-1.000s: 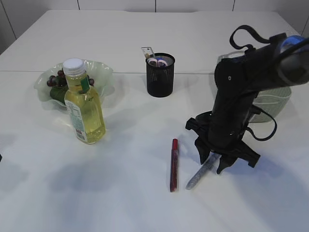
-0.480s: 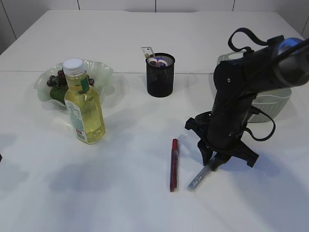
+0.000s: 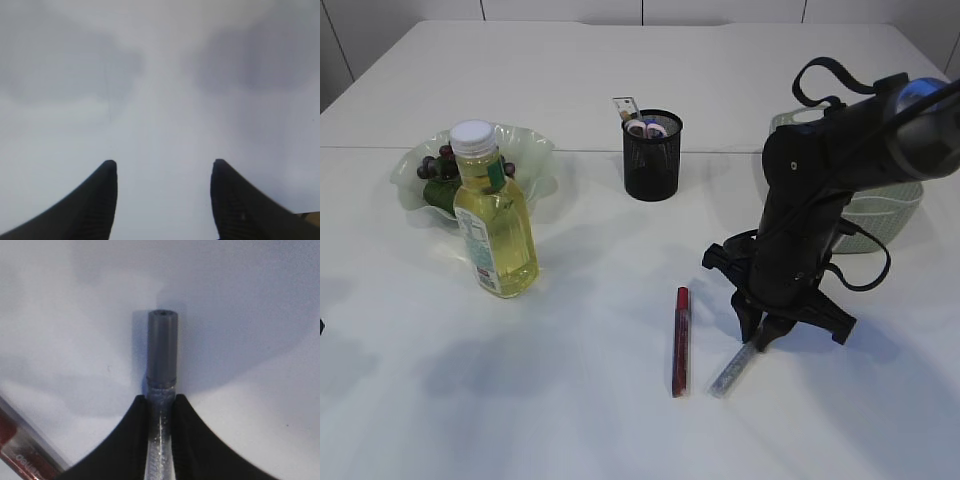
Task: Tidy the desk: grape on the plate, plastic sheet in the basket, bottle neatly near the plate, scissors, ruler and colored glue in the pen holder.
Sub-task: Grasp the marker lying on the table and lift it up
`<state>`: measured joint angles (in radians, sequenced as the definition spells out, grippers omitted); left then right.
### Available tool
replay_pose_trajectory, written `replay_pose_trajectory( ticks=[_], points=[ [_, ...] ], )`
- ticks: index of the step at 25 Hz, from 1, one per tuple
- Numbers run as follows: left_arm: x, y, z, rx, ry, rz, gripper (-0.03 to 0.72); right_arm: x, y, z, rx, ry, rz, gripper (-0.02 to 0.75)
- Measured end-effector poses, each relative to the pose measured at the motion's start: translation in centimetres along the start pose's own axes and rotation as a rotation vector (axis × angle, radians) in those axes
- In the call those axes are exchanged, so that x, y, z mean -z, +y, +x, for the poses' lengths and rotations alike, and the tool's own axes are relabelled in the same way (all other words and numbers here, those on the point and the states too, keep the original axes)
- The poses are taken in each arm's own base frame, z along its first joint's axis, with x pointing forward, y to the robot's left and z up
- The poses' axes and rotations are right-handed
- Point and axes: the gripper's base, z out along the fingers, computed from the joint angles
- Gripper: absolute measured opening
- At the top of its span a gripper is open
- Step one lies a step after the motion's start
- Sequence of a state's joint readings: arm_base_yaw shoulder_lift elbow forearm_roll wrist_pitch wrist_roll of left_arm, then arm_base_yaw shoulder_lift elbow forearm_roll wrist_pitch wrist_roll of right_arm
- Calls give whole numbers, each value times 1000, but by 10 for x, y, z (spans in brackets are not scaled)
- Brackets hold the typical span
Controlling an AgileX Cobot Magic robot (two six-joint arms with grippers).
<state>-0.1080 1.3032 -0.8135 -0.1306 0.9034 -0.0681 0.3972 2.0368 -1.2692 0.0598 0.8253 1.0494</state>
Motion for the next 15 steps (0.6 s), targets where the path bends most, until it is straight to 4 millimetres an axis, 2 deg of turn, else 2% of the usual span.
replay_pose_trajectory(
  ticks=[10,15],
  points=[
    [0,0,0,0,0,0,434,0,0,0,22,0,0,68],
    [0,0,0,0,-2,0,434,9,9,-2,130,-3,-46,64]
  ],
)
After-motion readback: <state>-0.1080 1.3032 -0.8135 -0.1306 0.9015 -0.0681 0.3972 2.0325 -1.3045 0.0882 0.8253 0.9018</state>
